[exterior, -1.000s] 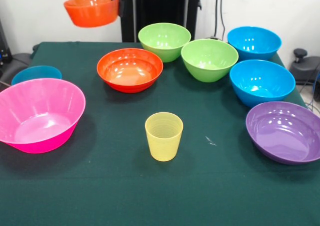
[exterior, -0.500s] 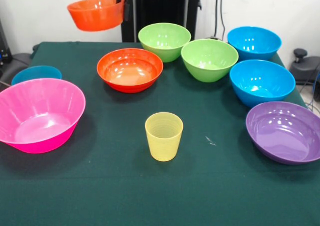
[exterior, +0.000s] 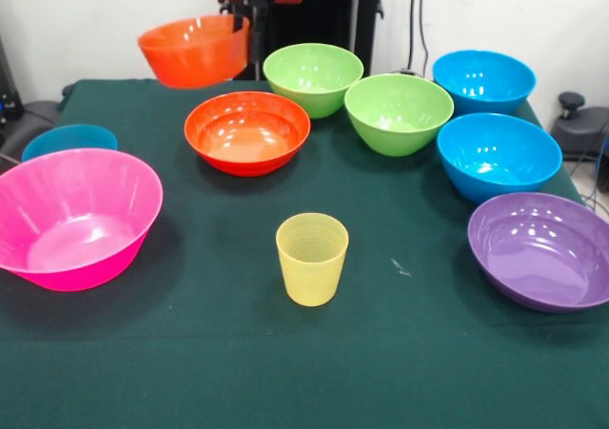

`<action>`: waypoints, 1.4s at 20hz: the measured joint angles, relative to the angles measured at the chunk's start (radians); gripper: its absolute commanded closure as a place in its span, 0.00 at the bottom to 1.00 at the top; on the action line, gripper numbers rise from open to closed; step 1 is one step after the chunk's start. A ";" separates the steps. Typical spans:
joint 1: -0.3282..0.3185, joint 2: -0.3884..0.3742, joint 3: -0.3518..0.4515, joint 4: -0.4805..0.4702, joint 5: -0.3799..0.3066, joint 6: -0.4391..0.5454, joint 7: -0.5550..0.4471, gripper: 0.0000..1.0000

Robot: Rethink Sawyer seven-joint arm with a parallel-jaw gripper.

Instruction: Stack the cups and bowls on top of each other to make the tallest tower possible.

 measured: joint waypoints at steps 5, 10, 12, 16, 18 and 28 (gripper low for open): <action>0.048 0.078 -0.029 -0.067 0.036 0.000 0.024 1.00; 0.100 0.143 -0.069 -0.115 0.092 0.000 0.089 1.00; 0.131 0.172 -0.092 -0.138 0.118 0.000 0.135 1.00; 0.221 0.236 -0.159 -0.203 0.164 0.000 0.275 1.00; 0.240 0.247 -0.172 -0.216 0.168 0.000 0.302 1.00; 0.356 0.273 -0.252 -0.271 0.173 0.014 0.428 1.00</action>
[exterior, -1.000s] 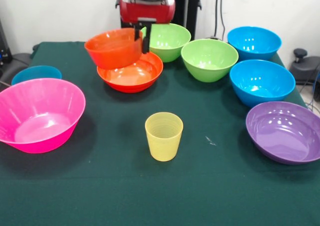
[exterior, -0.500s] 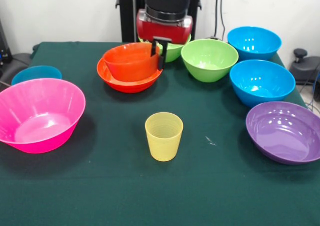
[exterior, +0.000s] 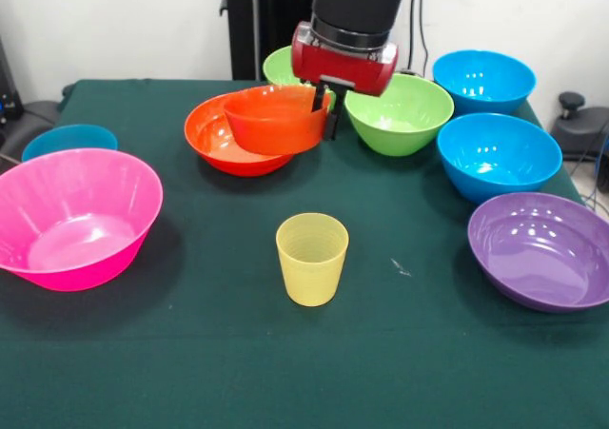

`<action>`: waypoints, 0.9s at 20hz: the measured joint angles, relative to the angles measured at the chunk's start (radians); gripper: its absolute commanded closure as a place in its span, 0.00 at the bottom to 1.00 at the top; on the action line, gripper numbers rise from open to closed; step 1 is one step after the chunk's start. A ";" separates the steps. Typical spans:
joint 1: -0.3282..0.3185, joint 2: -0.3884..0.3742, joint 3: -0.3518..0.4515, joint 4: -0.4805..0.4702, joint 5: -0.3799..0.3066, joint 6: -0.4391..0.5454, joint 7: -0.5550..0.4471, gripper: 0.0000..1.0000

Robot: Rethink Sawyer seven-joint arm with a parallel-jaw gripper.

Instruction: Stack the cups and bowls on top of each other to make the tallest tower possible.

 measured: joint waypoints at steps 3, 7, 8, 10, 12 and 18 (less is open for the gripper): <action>0.023 -0.020 -0.024 -0.004 0.000 0.038 0.000 1.00; 0.046 -0.045 -0.049 -0.011 0.000 0.084 0.000 1.00; 0.050 -0.051 -0.054 -0.013 0.000 0.093 0.000 1.00; 0.058 -0.064 -0.066 -0.026 0.000 0.124 0.000 1.00; 0.059 -0.069 -0.072 -0.038 0.000 0.142 0.000 1.00; 0.058 -0.071 -0.091 -0.100 0.000 0.192 0.000 1.00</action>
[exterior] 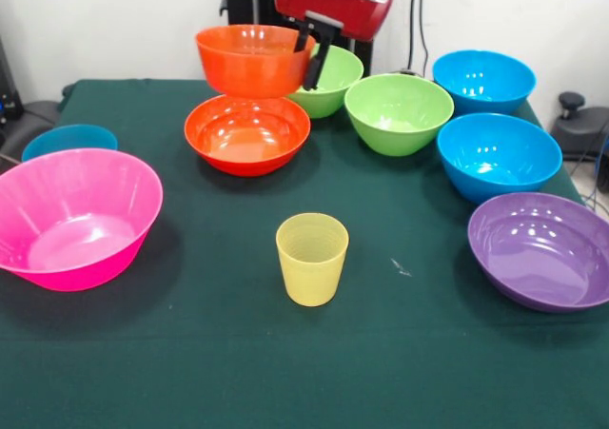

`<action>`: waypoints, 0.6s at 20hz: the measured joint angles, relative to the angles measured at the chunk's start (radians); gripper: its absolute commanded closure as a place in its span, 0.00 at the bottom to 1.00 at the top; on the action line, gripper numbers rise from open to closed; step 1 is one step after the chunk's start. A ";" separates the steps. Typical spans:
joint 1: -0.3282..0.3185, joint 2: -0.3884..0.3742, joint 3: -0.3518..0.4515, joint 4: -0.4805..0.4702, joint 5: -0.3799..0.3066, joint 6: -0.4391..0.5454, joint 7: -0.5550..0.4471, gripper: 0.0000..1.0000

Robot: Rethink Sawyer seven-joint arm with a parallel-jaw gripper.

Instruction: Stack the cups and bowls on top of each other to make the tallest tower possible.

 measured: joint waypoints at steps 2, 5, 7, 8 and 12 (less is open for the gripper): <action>0.000 0.008 -0.007 -0.036 0.000 0.021 0.000 1.00; 0.000 0.020 -0.010 -0.074 0.000 0.036 0.000 1.00; 0.000 0.034 -0.009 -0.103 0.000 0.045 0.000 1.00; 0.000 0.040 -0.010 -0.114 0.000 0.048 0.000 1.00; -0.001 0.066 -0.010 -0.156 0.000 0.052 0.000 1.00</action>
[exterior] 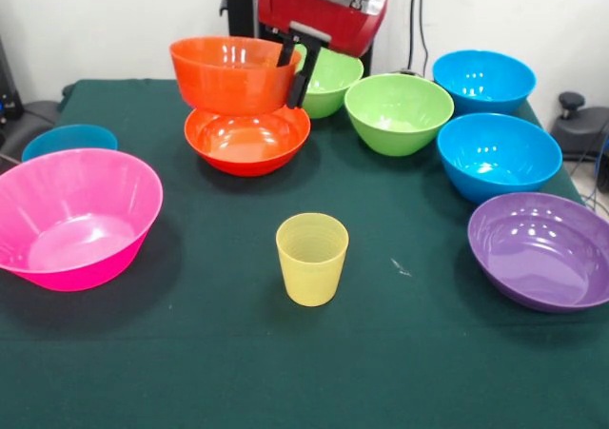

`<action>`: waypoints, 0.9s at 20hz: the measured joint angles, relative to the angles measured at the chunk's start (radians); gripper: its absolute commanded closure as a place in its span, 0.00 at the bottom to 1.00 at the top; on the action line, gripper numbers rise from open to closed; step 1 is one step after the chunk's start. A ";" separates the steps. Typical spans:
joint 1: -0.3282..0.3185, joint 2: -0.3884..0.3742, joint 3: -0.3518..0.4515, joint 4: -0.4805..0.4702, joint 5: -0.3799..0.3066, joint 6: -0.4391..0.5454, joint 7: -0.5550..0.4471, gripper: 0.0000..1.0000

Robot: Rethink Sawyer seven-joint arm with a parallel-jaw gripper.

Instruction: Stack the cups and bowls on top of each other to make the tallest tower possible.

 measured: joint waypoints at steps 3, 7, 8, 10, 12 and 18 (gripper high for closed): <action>0.000 0.023 0.000 -0.028 0.000 0.000 0.000 1.00; 0.001 0.055 0.000 -0.061 0.000 0.002 0.000 1.00; 0.001 0.060 0.000 -0.066 0.000 0.003 0.000 1.00; 0.001 0.079 0.000 -0.082 0.000 0.013 0.000 1.00; 0.002 0.087 0.000 -0.090 0.000 0.024 0.000 1.00; 0.015 0.114 0.000 -0.143 0.000 0.129 0.000 1.00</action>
